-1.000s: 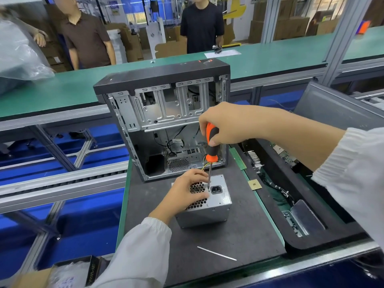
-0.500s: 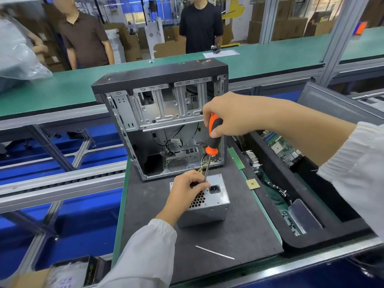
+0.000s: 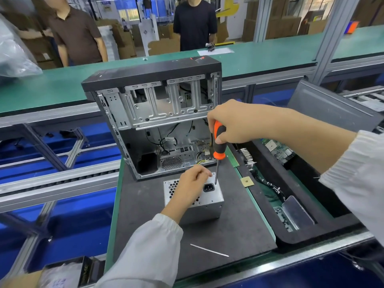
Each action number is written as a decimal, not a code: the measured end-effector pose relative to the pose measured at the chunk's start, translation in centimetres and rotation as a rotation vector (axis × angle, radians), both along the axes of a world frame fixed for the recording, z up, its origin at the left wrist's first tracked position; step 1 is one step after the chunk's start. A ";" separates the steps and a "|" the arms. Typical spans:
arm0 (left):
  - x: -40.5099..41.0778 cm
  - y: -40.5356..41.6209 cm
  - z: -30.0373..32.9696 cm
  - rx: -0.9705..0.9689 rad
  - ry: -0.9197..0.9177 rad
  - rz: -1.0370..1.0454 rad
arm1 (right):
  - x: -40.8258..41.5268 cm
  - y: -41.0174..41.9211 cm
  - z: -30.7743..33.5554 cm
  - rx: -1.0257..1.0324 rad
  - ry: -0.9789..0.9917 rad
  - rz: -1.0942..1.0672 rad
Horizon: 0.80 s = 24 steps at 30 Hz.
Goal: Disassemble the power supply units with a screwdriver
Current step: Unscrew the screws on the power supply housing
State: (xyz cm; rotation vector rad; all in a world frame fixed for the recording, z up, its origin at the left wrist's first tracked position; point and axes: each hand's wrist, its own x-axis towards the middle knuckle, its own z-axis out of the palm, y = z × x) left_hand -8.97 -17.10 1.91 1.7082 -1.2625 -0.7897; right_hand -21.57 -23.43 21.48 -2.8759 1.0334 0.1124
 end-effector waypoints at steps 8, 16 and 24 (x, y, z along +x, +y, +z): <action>0.1 0.7 -0.9 -0.031 -0.296 -0.118 | 0.2 -0.2 -0.7 0.002 -0.007 -0.003; 0.2 1.1 -1.0 -0.092 -0.269 -0.137 | 0.3 -0.4 -1.3 0.005 -0.015 -0.013; 0.2 1.1 -1.0 -0.115 -0.288 -0.139 | 0.0 -0.3 -1.2 0.025 -0.030 -0.019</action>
